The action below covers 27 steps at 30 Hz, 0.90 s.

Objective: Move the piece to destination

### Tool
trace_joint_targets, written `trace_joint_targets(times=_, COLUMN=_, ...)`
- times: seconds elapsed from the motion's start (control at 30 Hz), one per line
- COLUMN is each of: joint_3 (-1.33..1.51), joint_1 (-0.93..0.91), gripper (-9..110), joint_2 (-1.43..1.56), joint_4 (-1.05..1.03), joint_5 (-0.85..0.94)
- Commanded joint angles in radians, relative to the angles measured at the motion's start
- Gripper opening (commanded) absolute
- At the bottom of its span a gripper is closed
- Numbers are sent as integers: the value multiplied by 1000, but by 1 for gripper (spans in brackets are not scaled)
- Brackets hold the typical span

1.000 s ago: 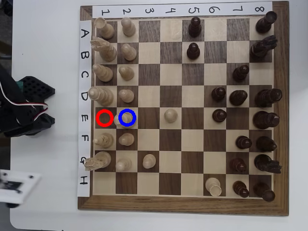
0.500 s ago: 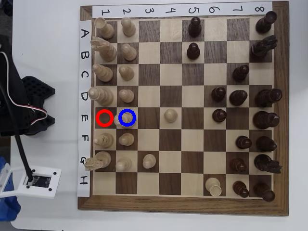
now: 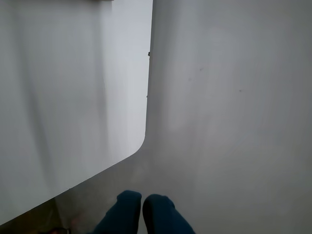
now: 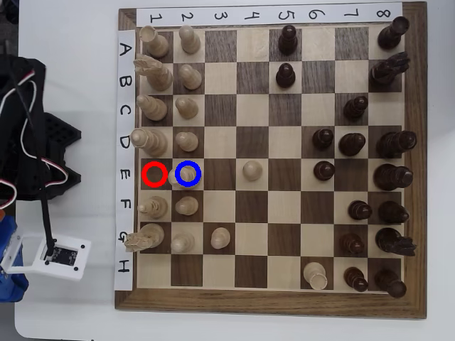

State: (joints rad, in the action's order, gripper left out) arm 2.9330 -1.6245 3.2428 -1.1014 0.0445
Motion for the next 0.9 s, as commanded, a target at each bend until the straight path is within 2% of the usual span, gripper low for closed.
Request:
trace_joint_targets(times=0.0, joint_3=80, joint_1=-58, gripper=0, joint_2=101, joint_4=8, joint_5=38)
trace_joint_targets(times=0.17, joint_3=115, joint_1=-58, gripper=0, joint_2=141, joint_4=-44, joint_5=52)
trace_joint_targets(times=0.87, joint_3=193, joint_1=-40, gripper=0, joint_2=184, joint_4=12, joint_5=41)
